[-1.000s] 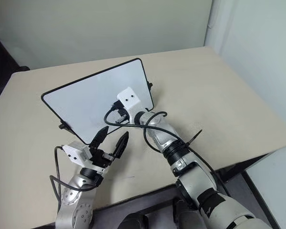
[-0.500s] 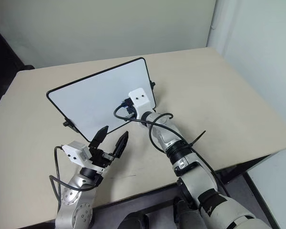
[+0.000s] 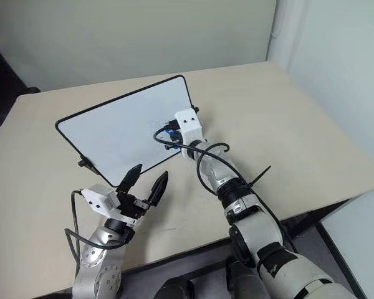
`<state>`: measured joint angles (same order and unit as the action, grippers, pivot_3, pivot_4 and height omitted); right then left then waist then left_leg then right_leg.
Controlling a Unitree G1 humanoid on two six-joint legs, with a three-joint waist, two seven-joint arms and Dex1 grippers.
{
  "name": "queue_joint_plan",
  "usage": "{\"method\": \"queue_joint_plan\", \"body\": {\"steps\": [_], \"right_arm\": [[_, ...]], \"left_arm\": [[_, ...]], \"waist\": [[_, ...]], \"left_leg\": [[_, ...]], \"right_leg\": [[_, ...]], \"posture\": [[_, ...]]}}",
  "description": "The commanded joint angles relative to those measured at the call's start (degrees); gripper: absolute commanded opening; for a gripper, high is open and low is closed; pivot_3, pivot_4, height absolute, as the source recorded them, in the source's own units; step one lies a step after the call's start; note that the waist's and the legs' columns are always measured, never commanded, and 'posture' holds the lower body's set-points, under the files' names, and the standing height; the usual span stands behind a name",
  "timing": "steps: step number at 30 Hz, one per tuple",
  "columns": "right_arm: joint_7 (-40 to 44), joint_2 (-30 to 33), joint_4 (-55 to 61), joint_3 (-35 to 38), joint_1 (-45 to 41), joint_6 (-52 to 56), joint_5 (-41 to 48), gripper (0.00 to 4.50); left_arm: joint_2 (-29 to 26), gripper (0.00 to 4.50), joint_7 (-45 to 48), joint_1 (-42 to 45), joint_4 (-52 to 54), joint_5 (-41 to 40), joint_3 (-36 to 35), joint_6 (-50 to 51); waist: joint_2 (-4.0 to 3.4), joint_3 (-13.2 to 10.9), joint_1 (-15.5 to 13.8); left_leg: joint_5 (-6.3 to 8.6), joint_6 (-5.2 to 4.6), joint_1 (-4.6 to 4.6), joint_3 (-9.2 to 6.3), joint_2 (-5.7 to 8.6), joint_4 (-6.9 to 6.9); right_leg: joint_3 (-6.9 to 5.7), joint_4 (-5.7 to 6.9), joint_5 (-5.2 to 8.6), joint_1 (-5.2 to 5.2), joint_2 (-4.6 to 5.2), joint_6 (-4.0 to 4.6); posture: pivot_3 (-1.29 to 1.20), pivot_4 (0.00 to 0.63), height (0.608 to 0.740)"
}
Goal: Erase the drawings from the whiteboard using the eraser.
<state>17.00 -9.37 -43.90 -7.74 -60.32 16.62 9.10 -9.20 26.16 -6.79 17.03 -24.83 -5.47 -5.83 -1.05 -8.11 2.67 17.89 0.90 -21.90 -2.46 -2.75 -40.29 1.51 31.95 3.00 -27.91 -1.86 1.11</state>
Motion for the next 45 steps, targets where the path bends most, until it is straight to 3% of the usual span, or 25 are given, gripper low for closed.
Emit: {"method": "queue_joint_plan", "body": {"steps": [1, 4, 10, 20, 29, 45], "right_arm": [[5.18, -5.56, 5.47, -4.48, 2.47, 0.43, -0.43, 0.13], [9.39, -5.19, 7.19, -8.6, 4.07, 0.74, -1.29, 0.13], [10.0, -4.96, 7.93, -10.95, 5.05, 2.16, -1.08, 0.13], [-0.29, -3.08, -1.16, 1.08, -1.85, 0.14, 2.87, 0.13], [-2.99, -2.38, -6.58, 5.91, -4.65, -2.31, 2.29, 0.13], [6.05, -5.4, 8.49, -4.63, 1.46, 3.26, 1.68, 0.13]], "left_arm": [[-0.19, 4.5, 0.27, 0.0, 1.52, -0.38, -0.07, -0.36], [-0.21, 4.5, 0.22, -0.19, 1.74, -0.42, -0.1, -0.32], [-0.18, 4.5, 0.12, -0.49, 1.98, -0.46, -0.18, -0.38], [-0.28, 4.5, 0.43, -0.07, 1.34, -0.57, -0.21, -0.37], [-0.5, 4.5, 0.88, 0.98, 0.34, -0.3, 0.0, -0.26], [-0.07, 4.5, 0.53, 1.28, 0.01, -0.31, 0.1, -0.67]], "waist": [[0.0, 0.0, 0.04], [0.0, 0.0, 0.06], [0.01, 0.01, -0.8], [0.04, 0.02, -1.13], [0.05, 0.01, -0.95], [0.06, 0.01, -0.39]], "left_leg": [[0.02, 0.02, 0.0, 0.0, 0.0, 0.03], [0.07, 0.1, -0.03, 0.03, -0.01, 0.11], [0.15, 0.08, -0.07, 0.06, 0.0, 0.08], [0.14, -0.05, -0.04, 0.08, 0.0, -0.17], [-0.01, -0.3, -0.01, 0.04, 0.05, -0.36], [0.27, -0.04, -0.07, 0.09, 0.02, -0.23]], "right_leg": [[0.0, 0.0, 0.0, -0.02, 0.0, 0.01], [0.0, -0.01, 0.0, -0.14, -0.01, 0.01], [0.02, -0.04, 0.09, -0.13, 0.04, 0.05], [0.03, 0.01, -0.09, -0.02, 0.06, 0.12], [0.01, -0.05, -0.31, 0.05, 0.0, 0.03], [-0.01, -0.08, -0.18, -0.19, -0.01, -0.03]], "posture": [[0.0, 0.15, 0.737], [0.0, 0.15, 0.737], [0.0, 0.15, 0.737], [0.0, 0.15, 0.737], [0.0, 0.15, 0.737], [0.0, 0.15, 0.737]]}}
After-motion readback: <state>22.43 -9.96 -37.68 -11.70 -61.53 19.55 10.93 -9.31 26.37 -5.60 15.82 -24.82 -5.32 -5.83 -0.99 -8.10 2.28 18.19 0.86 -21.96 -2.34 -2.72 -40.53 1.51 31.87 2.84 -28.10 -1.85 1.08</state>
